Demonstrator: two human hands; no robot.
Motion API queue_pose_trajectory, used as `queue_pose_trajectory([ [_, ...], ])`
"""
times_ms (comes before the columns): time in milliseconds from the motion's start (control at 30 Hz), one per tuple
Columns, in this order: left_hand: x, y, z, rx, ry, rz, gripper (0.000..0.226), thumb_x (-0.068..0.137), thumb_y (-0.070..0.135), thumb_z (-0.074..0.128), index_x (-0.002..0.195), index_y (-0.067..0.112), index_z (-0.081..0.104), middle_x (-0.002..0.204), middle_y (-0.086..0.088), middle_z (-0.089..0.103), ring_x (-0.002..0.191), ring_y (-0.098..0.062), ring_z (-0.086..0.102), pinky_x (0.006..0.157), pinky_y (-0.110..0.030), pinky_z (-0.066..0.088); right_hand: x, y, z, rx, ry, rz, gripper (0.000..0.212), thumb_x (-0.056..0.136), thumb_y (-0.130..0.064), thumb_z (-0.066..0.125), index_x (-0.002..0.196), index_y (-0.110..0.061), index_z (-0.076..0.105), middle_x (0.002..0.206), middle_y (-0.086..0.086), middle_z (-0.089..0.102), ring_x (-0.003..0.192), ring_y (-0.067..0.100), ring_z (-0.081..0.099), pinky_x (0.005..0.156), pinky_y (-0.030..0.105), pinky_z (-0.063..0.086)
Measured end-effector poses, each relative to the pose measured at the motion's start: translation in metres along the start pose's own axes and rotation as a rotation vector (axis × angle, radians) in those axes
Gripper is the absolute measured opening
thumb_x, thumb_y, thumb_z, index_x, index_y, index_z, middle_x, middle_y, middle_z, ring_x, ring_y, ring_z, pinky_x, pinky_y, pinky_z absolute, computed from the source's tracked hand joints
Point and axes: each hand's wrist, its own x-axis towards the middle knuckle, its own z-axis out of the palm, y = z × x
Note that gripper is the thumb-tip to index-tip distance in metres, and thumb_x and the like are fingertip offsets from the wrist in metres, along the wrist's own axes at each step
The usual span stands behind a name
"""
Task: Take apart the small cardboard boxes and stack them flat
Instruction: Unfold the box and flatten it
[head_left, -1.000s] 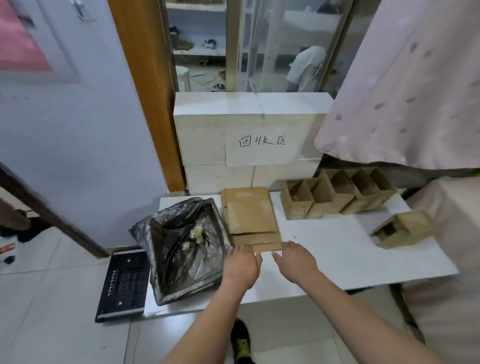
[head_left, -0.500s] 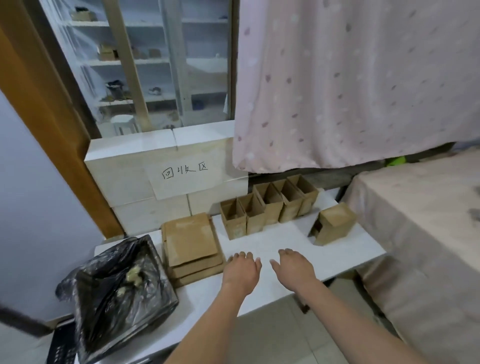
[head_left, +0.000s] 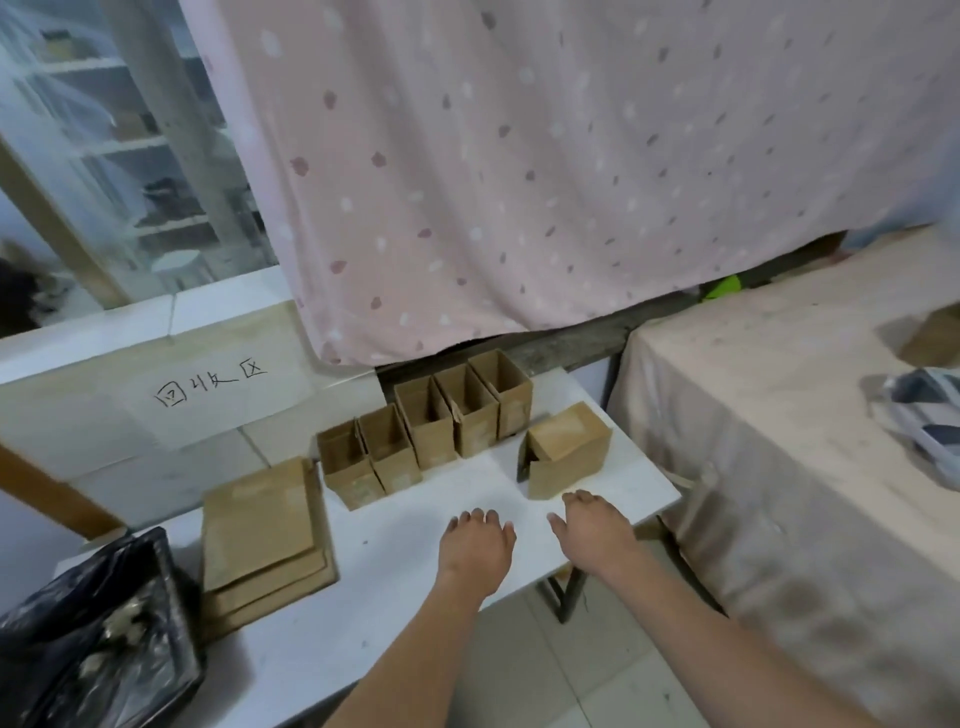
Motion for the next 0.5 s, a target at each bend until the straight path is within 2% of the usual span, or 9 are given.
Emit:
queue_pose_trajectory([
  [333,0.083,0.032,-0.007,0.09,-0.015,0.071,0.047,0.107,0.037,0.022,0.132,0.01,0.051,0.131,-0.013,0.057,0.122,-0.029,0.052,0.109,-0.039,0.038,0.069,0.056,-0.011,0.027,0.004,0.02,0.047,0.103,-0.043,0.037,0.135,-0.012,0.049,0.132,0.007,0.056,0.12,0.026,0.054,0.099,0.035,0.043],
  [500,0.143,0.05,-0.016,0.114,-0.055,0.132,0.038,0.104,0.021,0.032,0.137,0.011,0.049,0.135,-0.016,0.052,0.124,-0.035,0.046,0.112,-0.046,0.033,0.118,0.078,-0.026,0.007,-0.008,0.041,0.045,0.103,-0.038,0.035,0.135,-0.008,0.048,0.133,0.009,0.054,0.121,0.029,0.052,0.099,0.036,0.041],
])
